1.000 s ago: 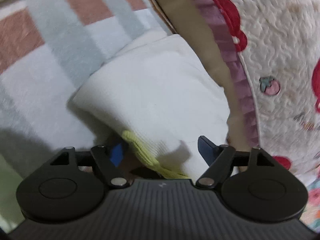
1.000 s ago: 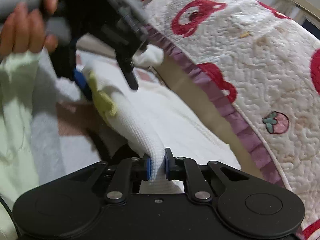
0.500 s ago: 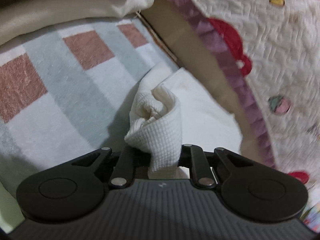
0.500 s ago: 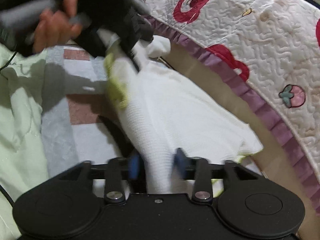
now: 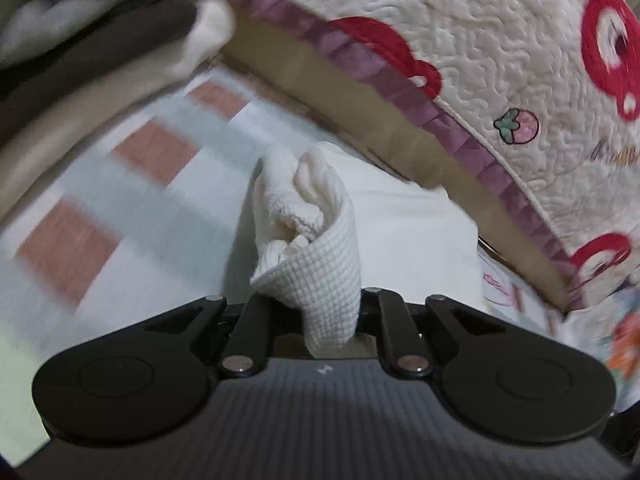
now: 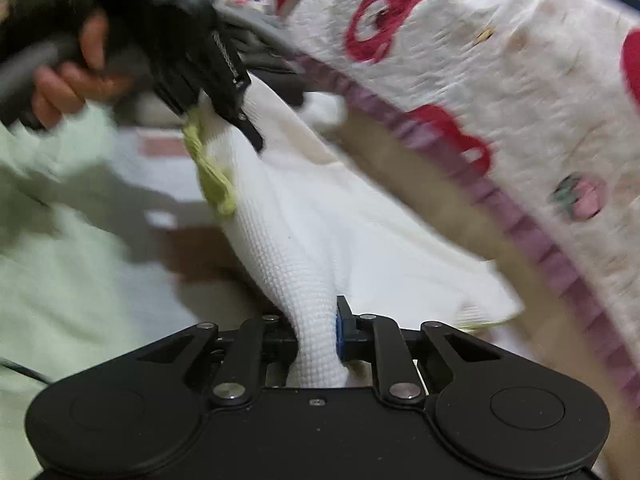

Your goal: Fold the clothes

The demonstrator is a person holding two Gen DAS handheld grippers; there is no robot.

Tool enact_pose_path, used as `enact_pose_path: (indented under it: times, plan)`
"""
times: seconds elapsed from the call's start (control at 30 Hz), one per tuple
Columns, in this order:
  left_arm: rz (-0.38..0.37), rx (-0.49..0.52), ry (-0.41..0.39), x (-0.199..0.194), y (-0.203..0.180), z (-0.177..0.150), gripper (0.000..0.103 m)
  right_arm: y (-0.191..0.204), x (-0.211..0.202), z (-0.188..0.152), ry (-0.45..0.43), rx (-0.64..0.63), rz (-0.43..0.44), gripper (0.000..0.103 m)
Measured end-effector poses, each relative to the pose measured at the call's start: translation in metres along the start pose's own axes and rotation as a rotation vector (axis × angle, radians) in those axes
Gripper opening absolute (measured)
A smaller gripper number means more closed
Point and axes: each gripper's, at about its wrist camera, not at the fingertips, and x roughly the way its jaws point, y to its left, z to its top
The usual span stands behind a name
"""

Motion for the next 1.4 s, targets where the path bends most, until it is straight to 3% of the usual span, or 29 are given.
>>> enact_pose_path:
  times: [0.13, 0.23, 0.3, 0.37, 0.47, 0.57, 0.67, 0.77, 0.9, 1.0, 1.03, 1.07, 1.2, 1.3, 1.4]
  plan:
    - [0.067, -0.138, 0.093, -0.072, 0.017, -0.042, 0.013, 0.016, -0.03, 0.004, -0.006, 0.064, 0.171, 0.018]
    - [0.073, -0.266, 0.106, -0.092, 0.041, -0.08, 0.013, 0.027, -0.052, 0.008, -0.011, 0.112, 0.298, 0.018]
    - [0.087, -0.286, 0.081, -0.092, 0.044, -0.093, 0.013, 0.035, -0.066, 0.01, -0.014, 0.144, 0.384, 0.017]
    - [0.106, -0.245, 0.068, -0.09, 0.038, -0.095, 0.013, 0.037, -0.078, 0.012, -0.025, 0.192, 0.45, 0.016]
    - [0.078, -0.196, 0.043, -0.093, 0.026, -0.078, 0.015, 0.016, -0.084, 0.014, -0.065, 0.293, 0.461, 0.016]
    - [0.018, -0.218, 0.017, -0.088, 0.02, -0.055, 0.016, -0.01, -0.082, 0.022, -0.092, 0.337, 0.471, 0.016]
    - [0.014, -0.201, 0.032, -0.066, 0.011, -0.025, 0.016, -0.049, -0.063, 0.03, -0.081, 0.477, 0.512, 0.016]
    - [0.028, -0.215, 0.07, -0.041, 0.006, -0.003, 0.016, -0.096, -0.035, 0.024, -0.051, 0.692, 0.565, 0.017]
    - [0.02, -0.231, 0.096, -0.009, 0.003, 0.009, 0.016, -0.123, -0.008, 0.002, -0.045, 0.846, 0.544, 0.019]
    - [0.009, -0.266, 0.096, 0.004, 0.008, 0.006, 0.016, -0.121, -0.001, -0.019, -0.051, 0.914, 0.59, 0.031]
    - [-0.011, -0.305, 0.094, 0.007, 0.014, 0.004, 0.016, -0.118, -0.001, -0.025, -0.052, 0.93, 0.593, 0.042]
    - [-0.032, -0.343, 0.091, 0.01, 0.02, 0.002, 0.016, -0.116, -0.002, -0.029, -0.052, 0.94, 0.594, 0.053]
    - [-0.08, -0.454, 0.077, 0.018, 0.037, -0.005, 0.016, -0.105, -0.012, -0.032, -0.061, 0.935, 0.591, 0.057]
    - [-0.071, -0.448, 0.065, 0.019, 0.037, -0.005, 0.016, -0.098, -0.04, -0.022, -0.112, 0.845, 0.563, 0.057]
    - [-0.076, -0.463, 0.069, 0.02, 0.04, -0.003, 0.016, -0.084, -0.069, -0.008, -0.198, 0.668, 0.502, 0.064]
